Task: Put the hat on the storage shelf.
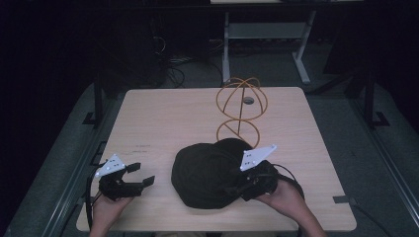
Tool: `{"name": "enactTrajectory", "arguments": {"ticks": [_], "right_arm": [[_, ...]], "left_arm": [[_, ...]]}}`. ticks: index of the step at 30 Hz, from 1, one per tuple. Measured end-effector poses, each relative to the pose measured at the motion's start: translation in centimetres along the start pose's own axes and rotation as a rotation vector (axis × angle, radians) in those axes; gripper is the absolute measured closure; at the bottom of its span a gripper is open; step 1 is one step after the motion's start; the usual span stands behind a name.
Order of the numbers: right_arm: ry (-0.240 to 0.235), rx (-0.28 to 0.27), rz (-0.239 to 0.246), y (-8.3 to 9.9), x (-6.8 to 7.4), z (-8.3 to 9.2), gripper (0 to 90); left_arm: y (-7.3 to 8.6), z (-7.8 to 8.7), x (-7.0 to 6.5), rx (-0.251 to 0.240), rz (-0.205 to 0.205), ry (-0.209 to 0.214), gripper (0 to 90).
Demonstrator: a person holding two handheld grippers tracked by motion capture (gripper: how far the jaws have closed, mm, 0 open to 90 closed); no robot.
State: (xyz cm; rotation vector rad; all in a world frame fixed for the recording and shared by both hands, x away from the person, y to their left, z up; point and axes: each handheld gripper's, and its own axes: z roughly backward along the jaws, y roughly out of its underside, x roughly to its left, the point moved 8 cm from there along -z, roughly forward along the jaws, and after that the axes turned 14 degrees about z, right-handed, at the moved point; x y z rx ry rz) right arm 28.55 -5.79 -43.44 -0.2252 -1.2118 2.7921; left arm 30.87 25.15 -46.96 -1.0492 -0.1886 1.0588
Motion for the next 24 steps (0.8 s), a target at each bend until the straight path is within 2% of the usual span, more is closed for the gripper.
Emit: {"name": "enactTrajectory", "arguments": {"ticks": [12, 13, 19, 24], "right_arm": [[-0.053, 0.044, 0.047, -0.6, 0.6, -2.5, 43.2], [-0.058, 0.045, 0.036, -0.7, 0.7, -2.6, 43.4], [-0.077, 0.059, 0.062, -0.8, 0.9, -3.7, 43.7], [-0.102, 0.090, 0.079, -0.9, 1.3, -4.9, 47.7]], "left_arm": [[-0.1, 0.1, 0.1, -0.006, 0.005, -0.002, 19.9], [-0.1, 0.1, 0.1, -0.006, 0.005, -0.002, 19.9], [-0.1, 0.0, 0.0, -0.002, -0.001, 0.000, 19.9], [0.0, 0.0, 0.2, -0.003, 0.002, -0.001, 19.9]]}}
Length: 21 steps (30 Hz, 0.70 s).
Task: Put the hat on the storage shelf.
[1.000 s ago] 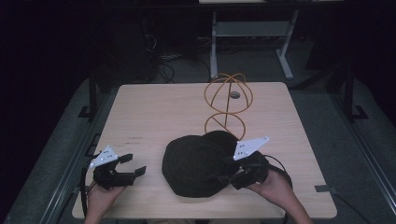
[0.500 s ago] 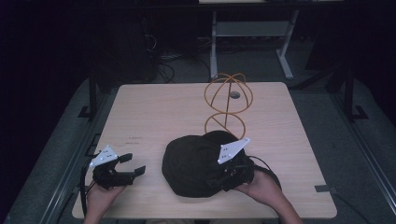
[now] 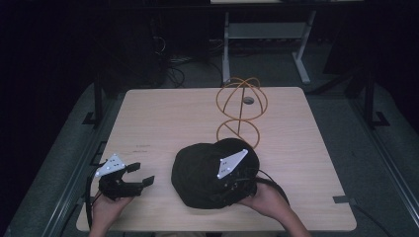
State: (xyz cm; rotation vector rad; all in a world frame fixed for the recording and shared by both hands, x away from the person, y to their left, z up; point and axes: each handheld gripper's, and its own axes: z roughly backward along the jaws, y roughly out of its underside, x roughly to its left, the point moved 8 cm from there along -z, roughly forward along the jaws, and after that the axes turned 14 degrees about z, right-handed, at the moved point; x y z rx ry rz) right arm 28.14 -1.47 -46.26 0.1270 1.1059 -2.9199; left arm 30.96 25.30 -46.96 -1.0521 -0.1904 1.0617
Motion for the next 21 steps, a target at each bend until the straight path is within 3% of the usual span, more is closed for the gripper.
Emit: {"name": "enactTrajectory", "arguments": {"ticks": [7, 21], "right_arm": [[-0.035, 0.032, 0.027, -0.2, 0.5, -1.3, 56.1], [-0.034, 0.121, 0.027, 0.4, 0.5, -3.4, 62.1]], "left_arm": [[-0.1, 0.0, 0.0, -0.001, -0.002, 0.001, 19.9], [0.0, -0.1, -0.1, -0.001, 0.002, 0.006, 20.0]]}}
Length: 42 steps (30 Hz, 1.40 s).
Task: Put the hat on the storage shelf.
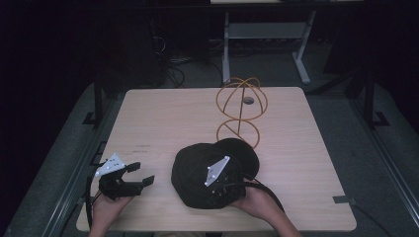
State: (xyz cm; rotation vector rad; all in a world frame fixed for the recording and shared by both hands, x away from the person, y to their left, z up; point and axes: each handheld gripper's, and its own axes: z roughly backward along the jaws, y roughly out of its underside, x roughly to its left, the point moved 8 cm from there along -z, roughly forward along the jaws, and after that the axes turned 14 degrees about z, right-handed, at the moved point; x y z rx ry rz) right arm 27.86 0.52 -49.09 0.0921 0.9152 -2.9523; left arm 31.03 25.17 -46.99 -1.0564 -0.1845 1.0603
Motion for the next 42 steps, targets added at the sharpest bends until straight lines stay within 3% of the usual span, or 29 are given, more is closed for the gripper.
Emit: {"name": "enactTrajectory", "arguments": {"ticks": [8, 11, 13, 18, 26, 29, 32, 34, 42], "right_arm": [[0.010, 0.007, 0.008, 0.0, 0.0, -0.5, 65.5], [0.014, 0.008, 0.013, -0.1, 0.1, -0.5, 69.7], [0.005, 0.004, 0.016, -0.2, 0.3, -0.4, 77.2], [0.013, 0.005, 0.036, -0.3, 0.4, -0.3, 79.4], [0.033, -0.060, 0.018, -1.0, 0.2, 1.3, 79.9], [0.049, -0.116, -0.002, -1.9, -0.1, 3.1, 79.9], [0.075, -0.121, 0.004, -2.4, -0.3, 4.3, 79.9], [0.076, -0.135, 0.012, -2.8, -0.4, 5.0, 79.8], [0.093, -0.194, -0.021, -4.0, -1.0, 7.9, 79.9]], "left_arm": [[0.1, 0.0, 0.0, 0.007, -0.006, 0.002, 20.0], [0.1, -0.2, -0.2, 0.012, -0.005, 0.003, 20.1], [0.1, -0.2, -0.2, 0.012, -0.007, 0.005, 20.1], [0.2, -0.2, -0.2, 0.015, -0.010, 0.005, 20.1], [0.1, -0.3, -0.4, 0.016, -0.002, 0.020, 20.1], [0.0, -0.6, -1.1, 0.009, 0.002, 0.052, 20.0], [-0.2, -0.6, -1.5, -0.002, -0.003, 0.073, 20.0], [-0.5, -0.8, -2.6, -0.018, -0.014, 0.115, 20.0], [-0.8, -1.4, -4.7, -0.016, -0.051, 0.195, 19.5]]}}
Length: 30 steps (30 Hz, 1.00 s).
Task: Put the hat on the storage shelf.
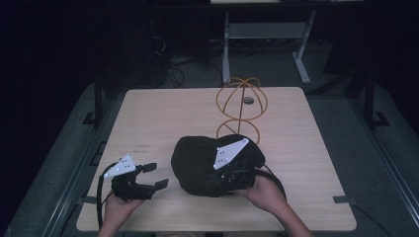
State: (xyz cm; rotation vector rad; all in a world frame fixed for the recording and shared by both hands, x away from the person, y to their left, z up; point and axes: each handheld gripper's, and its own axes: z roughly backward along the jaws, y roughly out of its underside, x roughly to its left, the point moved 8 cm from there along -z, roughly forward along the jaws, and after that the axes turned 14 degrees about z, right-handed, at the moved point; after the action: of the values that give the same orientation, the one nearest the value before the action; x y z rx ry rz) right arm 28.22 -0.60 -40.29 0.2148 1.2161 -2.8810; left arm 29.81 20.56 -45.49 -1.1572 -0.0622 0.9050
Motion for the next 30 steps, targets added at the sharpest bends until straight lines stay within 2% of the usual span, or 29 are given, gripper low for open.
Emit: {"name": "enactTrajectory", "arguments": {"ticks": [1, 2, 4, 5, 6, 7, 8, 10, 12, 16, 19, 22, 24, 26, 30], "right_arm": [[0.007, -0.007, 0.001, -0.2, -0.1, 0.3, 79.9], [0.007, -0.007, 0.001, -0.2, -0.1, 0.3, 79.9], [0.020, -0.036, -0.018, -0.7, -0.4, 1.1, 79.9], [0.028, -0.043, -0.004, -0.8, -0.6, 1.3, 79.9], [0.030, -0.049, -0.010, -1.0, -0.7, 1.5, 79.9], [0.035, -0.054, -0.011, -1.2, -0.8, 1.7, 79.9], [0.037, -0.058, -0.012, -1.4, -0.8, 1.8, 79.9], [0.041, -0.067, -0.007, -1.8, -0.8, 2.0, 79.9], [0.047, -0.077, 0.000, -2.2, -1.0, 2.3, 79.9], [0.044, -0.086, 0.003, -2.9, -1.2, 2.5, 79.9], [0.043, -0.093, 0.007, -3.5, -1.3, 2.6, 79.9], [0.035, -0.109, 0.009, -4.1, -1.3, 2.7, 79.9], [0.025, -0.115, 0.016, -4.5, -1.1, 2.8, 80.1], [0.016, -0.116, 0.023, -4.6, -1.0, 2.6, 80.5], [0.006, -0.125, 0.019, -4.8, -0.9, 2.5, 80.9]], "left_arm": [[-0.2, -0.2, -0.6, -0.009, -0.006, 0.029, 19.3], [-0.2, -0.2, -0.6, -0.009, -0.006, 0.029, 19.2], [-0.4, -0.6, -1.7, -0.013, -0.034, 0.055, 19.0], [-0.5, -0.7, -2.1, -0.011, -0.041, 0.067, 18.9], [-0.5, -0.9, -2.4, -0.012, -0.049, 0.079, 18.9], [-0.5, -0.9, -2.4, -0.012, -0.049, 0.079, 19.0], [-0.6, -1.3, -2.9, -0.011, -0.072, 0.087, 19.0], [-0.8, -1.7, -3.4, -0.011, -0.091, 0.094, 19.0], [-1.1, -2.1, -3.7, -0.013, -0.093, 0.105, 19.0], [-1.5, -3.1, -4.3, -0.021, -0.119, 0.108, 19.0], [-2.0, -3.4, -4.4, -0.039, -0.117, 0.108, 19.0], [-2.5, -3.9, -4.2, -0.061, -0.118, 0.089, 20.0], [-2.7, -4.3, -3.8, -0.068, -0.129, 0.069, 24.3], [-2.9, -4.6, -3.6, -0.078, -0.140, 0.074, 32.9], [-3.4, -4.5, -3.9, -0.123, -0.155, 0.106, 56.1]]}}
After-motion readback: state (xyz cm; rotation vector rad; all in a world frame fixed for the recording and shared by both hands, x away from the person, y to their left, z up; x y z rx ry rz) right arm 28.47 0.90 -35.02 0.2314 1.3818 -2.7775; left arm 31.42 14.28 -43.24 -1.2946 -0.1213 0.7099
